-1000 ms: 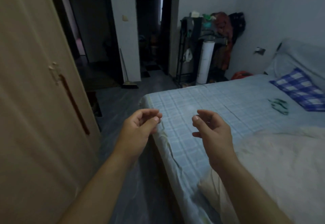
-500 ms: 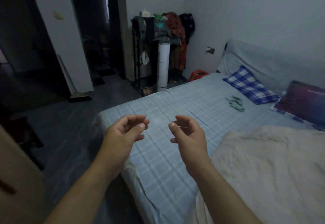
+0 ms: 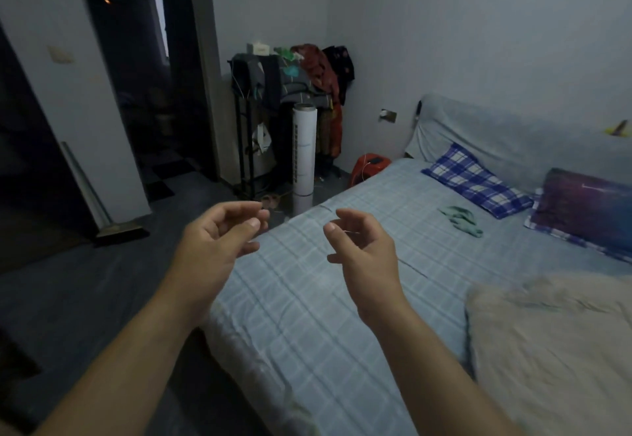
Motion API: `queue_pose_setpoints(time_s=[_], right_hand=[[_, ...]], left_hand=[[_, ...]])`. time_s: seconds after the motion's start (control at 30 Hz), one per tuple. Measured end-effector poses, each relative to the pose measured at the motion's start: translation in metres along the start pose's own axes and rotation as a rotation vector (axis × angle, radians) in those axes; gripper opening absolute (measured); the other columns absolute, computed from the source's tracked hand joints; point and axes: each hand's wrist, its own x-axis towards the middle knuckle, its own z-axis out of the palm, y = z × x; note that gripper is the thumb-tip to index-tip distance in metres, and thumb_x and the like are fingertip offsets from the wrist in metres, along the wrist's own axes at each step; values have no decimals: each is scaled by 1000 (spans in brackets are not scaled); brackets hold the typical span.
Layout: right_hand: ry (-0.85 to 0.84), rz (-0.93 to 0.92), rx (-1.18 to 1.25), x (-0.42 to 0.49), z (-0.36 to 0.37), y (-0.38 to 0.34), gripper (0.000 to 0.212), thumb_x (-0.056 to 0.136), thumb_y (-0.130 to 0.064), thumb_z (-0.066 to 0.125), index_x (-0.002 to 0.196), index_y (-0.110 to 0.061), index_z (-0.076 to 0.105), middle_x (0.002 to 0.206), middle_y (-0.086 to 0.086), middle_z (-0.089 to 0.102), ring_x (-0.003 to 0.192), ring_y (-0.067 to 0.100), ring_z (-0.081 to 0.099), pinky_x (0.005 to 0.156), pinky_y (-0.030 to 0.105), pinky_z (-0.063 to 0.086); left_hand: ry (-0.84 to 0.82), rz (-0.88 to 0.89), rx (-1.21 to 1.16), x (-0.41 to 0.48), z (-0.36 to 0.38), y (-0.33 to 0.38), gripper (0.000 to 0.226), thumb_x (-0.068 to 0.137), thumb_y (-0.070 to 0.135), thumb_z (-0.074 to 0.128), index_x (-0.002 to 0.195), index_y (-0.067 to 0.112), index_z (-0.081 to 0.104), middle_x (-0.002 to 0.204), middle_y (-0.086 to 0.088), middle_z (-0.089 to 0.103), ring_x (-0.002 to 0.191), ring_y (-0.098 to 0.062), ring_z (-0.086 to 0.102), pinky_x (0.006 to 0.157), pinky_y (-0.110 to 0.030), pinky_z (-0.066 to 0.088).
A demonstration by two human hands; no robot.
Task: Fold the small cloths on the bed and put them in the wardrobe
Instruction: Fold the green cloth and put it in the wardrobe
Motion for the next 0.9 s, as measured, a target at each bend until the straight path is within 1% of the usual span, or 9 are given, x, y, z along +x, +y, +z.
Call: queue_pose_setpoints(time_s=[0.1, 0.27, 0.4, 0.47, 0.53, 0.63, 0.7, 0.8, 0.9], right_hand=[[-1, 1, -4, 25, 39, 7, 22, 90, -30, 71, 112, -33, 66, 97, -17, 69, 94, 6, 67, 71, 26, 60], [-12, 11, -23, 76, 103, 39, 21, 90, -31, 71, 110, -35, 67, 98, -16, 69, 95, 7, 67, 71, 27, 61], [-10, 29, 12, 125, 150, 75, 22, 90, -31, 72, 111, -34, 67, 99, -13, 70, 96, 8, 68, 72, 29, 61], [-16, 25, 33, 153, 175, 91, 20, 90, -31, 71, 109, -35, 68, 99, -15, 70, 96, 8, 68, 72, 30, 61], [-22, 34, 48, 186, 200, 105, 19, 90, -30, 72, 108, -35, 68, 98, -18, 70, 95, 7, 68, 74, 34, 62], [-58, 51, 46, 230, 234, 117, 20, 90, -31, 72, 109, -35, 68, 100, -15, 71, 97, 7, 68, 83, 42, 61], [-75, 56, 43, 259, 258, 124, 20, 90, -31, 72, 109, -36, 68, 100, -13, 71, 97, 8, 68, 84, 45, 61], [-94, 75, 50, 294, 298, 136, 21, 89, -32, 73, 109, -35, 68, 101, -10, 71, 97, 10, 68, 83, 47, 61], [-104, 74, 20, 327, 343, 154, 22, 87, -35, 73, 109, -36, 69, 103, -8, 71, 99, 11, 68, 84, 49, 60]], left_hand=[[-5, 4, -6, 34, -34, -6, 23, 86, 28, 67, 106, 32, 76, 115, 0, 77, 109, -16, 72, 89, -44, 57], [14, -29, -28, 92, -80, -34, 22, 85, 25, 68, 104, 32, 76, 113, -1, 77, 108, -17, 73, 88, -42, 57], [33, -52, -9, 144, -110, -62, 21, 91, 16, 66, 103, 30, 76, 112, -1, 77, 107, -17, 73, 89, -43, 57], [51, -54, 18, 175, -124, -74, 23, 95, 9, 64, 106, 26, 75, 110, -1, 78, 106, -16, 73, 88, -43, 57], [68, -57, 40, 210, -139, -81, 22, 96, 8, 63, 107, 23, 74, 110, -1, 78, 106, -16, 73, 88, -42, 57], [86, -60, 51, 256, -159, -89, 23, 97, 6, 62, 108, 22, 73, 110, 0, 78, 106, -15, 73, 88, -41, 57], [85, -50, 51, 286, -174, -94, 22, 96, 8, 64, 107, 24, 74, 110, 0, 78, 105, -14, 73, 87, -39, 57], [100, -60, 45, 328, -205, -103, 20, 87, 21, 66, 101, 32, 76, 110, 0, 78, 106, -14, 73, 84, -37, 56], [114, -83, 34, 372, -245, -120, 21, 85, 25, 66, 100, 35, 77, 110, 1, 78, 107, -14, 73, 84, -37, 57]])
